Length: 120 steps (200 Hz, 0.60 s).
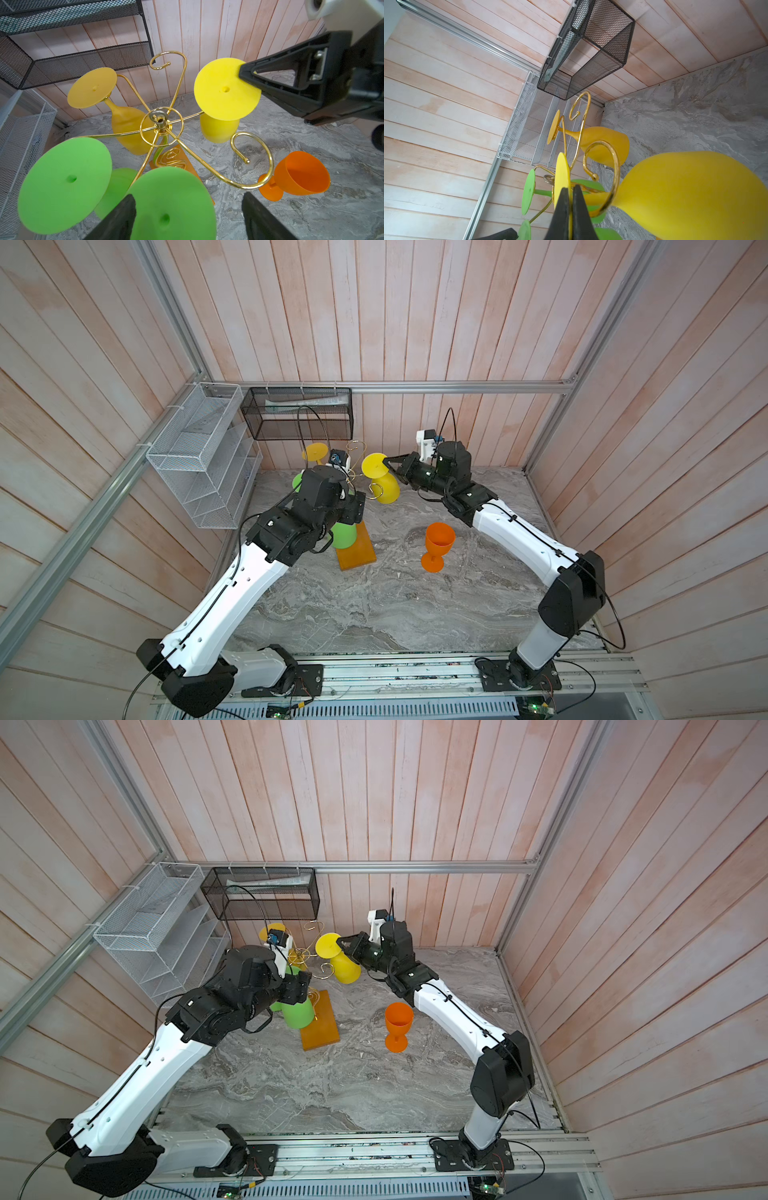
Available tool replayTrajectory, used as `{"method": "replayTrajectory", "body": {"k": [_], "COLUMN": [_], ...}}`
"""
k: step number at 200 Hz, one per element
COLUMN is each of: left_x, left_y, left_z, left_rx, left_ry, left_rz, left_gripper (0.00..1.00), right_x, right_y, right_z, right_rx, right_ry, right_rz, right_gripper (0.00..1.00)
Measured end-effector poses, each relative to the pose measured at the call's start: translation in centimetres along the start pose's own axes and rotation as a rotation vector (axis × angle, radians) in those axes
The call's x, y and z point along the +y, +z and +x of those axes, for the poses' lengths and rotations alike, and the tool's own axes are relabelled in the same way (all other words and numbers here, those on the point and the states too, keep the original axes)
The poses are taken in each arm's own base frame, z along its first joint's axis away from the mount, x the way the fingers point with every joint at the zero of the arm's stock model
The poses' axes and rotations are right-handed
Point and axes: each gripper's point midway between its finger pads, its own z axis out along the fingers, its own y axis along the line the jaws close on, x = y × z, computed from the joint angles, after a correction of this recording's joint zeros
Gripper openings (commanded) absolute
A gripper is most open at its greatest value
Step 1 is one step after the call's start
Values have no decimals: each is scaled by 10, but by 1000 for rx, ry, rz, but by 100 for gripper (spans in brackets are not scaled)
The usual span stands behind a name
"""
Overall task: Take the wine glass off the wine glass rack
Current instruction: Pick up the wine glass from the wine glass rack.
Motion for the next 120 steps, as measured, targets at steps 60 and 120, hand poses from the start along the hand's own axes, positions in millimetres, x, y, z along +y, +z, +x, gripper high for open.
{"method": "replayTrajectory", "body": {"k": [60, 120], "left_x": [0, 0], "left_y": [0, 0], "left_z": [2, 2], "left_rx": [3, 3], "left_ry": [2, 1], "left_rz": [-1, 0], "left_gripper": [82, 82], "right_x": [18, 14], "right_y": [13, 32], "right_z": [-14, -24], "right_rx": [-21, -37], "right_ry": [-17, -19], "right_rz": [-41, -41], "right_gripper": [0, 0]}}
